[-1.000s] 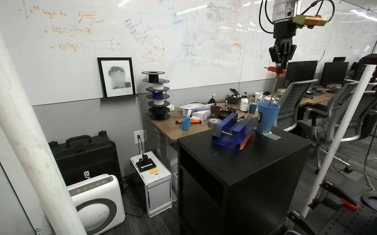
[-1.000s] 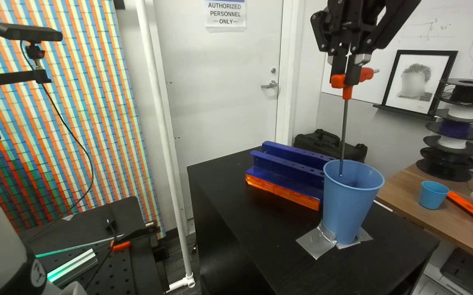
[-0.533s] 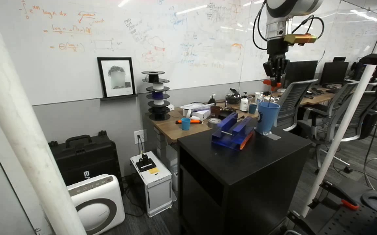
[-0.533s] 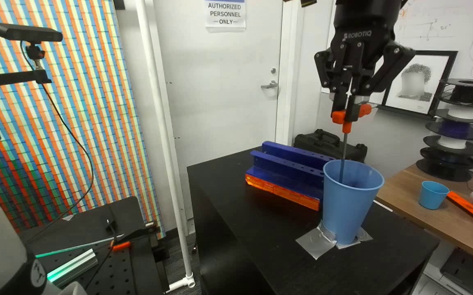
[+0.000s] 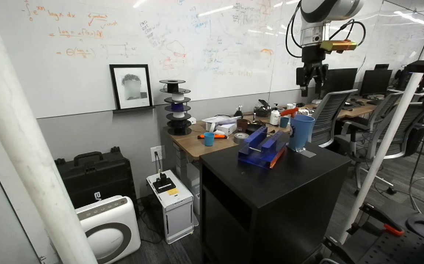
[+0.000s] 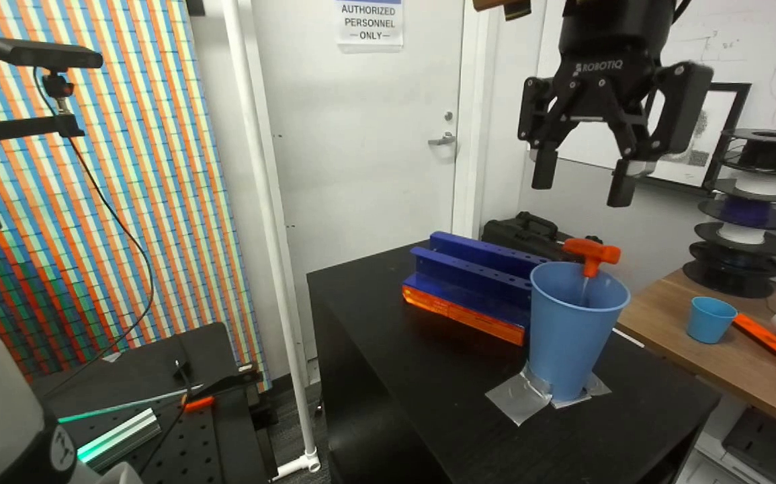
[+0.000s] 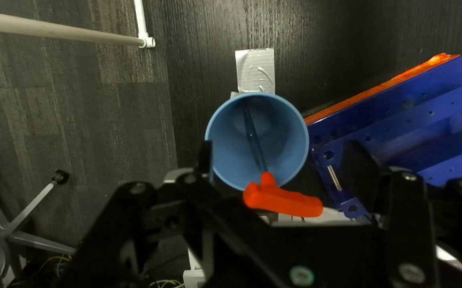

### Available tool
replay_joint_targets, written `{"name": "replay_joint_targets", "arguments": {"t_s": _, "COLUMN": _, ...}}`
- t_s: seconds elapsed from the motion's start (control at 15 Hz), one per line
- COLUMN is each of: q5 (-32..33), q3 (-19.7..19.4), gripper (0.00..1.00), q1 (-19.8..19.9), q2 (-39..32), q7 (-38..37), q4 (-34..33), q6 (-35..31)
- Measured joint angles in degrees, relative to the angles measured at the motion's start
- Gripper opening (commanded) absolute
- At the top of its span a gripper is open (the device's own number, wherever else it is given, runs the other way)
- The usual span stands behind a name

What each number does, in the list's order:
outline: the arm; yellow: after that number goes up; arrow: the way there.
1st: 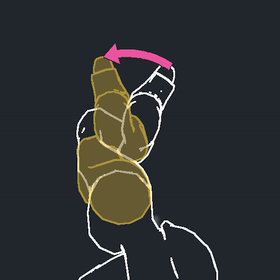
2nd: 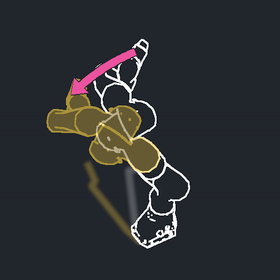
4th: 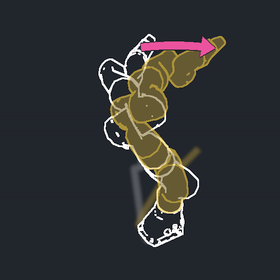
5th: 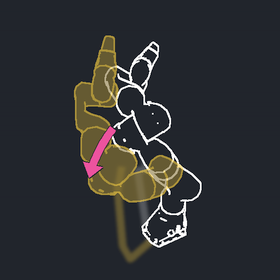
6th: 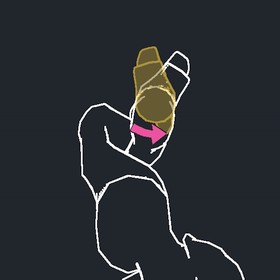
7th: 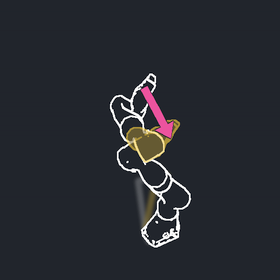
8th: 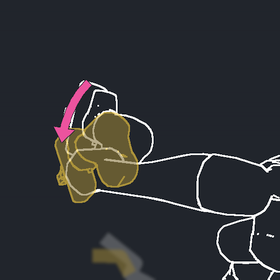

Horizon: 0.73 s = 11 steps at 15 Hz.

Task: Remove the wrench from the toolbox and put it inside the large blue cup on the right

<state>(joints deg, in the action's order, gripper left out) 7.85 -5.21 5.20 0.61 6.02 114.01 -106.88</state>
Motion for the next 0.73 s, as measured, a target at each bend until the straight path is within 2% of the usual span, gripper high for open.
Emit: {"name": "replay_joint_targets", "arguments": {"t_s": 0.73, "q5": -0.6, "q3": 0.0, "gripper": 1.00, "q1": -0.2, "q2": 13.8, "q7": 5.1, "q4": -0.5, "q6": 4.4}}
